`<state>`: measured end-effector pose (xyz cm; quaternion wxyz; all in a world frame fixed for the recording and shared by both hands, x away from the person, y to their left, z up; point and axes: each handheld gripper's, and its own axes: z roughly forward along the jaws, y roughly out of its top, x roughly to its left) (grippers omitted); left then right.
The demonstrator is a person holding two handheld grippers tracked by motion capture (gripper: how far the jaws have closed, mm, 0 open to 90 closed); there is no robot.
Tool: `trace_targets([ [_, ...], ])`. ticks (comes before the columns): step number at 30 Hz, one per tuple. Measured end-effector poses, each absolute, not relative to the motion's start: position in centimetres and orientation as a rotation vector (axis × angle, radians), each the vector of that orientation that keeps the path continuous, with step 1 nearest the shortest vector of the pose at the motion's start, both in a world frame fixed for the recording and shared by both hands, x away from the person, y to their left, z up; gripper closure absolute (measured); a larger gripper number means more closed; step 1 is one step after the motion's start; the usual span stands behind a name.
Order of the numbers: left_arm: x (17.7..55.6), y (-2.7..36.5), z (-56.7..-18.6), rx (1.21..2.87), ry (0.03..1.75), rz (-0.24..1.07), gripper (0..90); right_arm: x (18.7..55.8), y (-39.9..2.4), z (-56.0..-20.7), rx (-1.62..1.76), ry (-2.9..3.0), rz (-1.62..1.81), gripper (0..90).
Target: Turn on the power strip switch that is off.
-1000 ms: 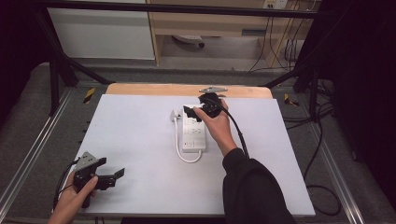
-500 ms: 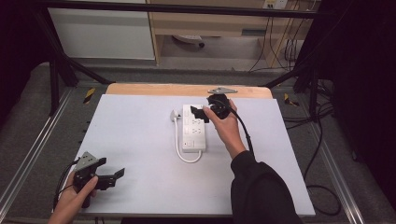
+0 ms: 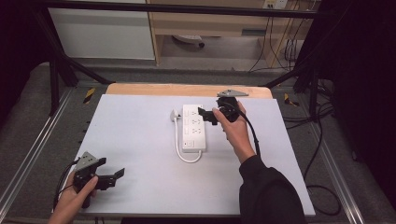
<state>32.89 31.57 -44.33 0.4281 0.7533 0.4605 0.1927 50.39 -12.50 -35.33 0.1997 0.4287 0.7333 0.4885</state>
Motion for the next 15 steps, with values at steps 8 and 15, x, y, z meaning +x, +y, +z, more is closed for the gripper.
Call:
trace_targets([
  [8,32.9,31.6,-44.3,1.881,1.152,0.483,9.1,49.3,-13.7,-35.1,1.174,2.042,1.367,4.5],
  [15,32.8,31.6,-44.3,1.88,1.149,0.484,9.0,48.2,-15.1,-35.1,1.174,2.024,1.37,4.4],
])
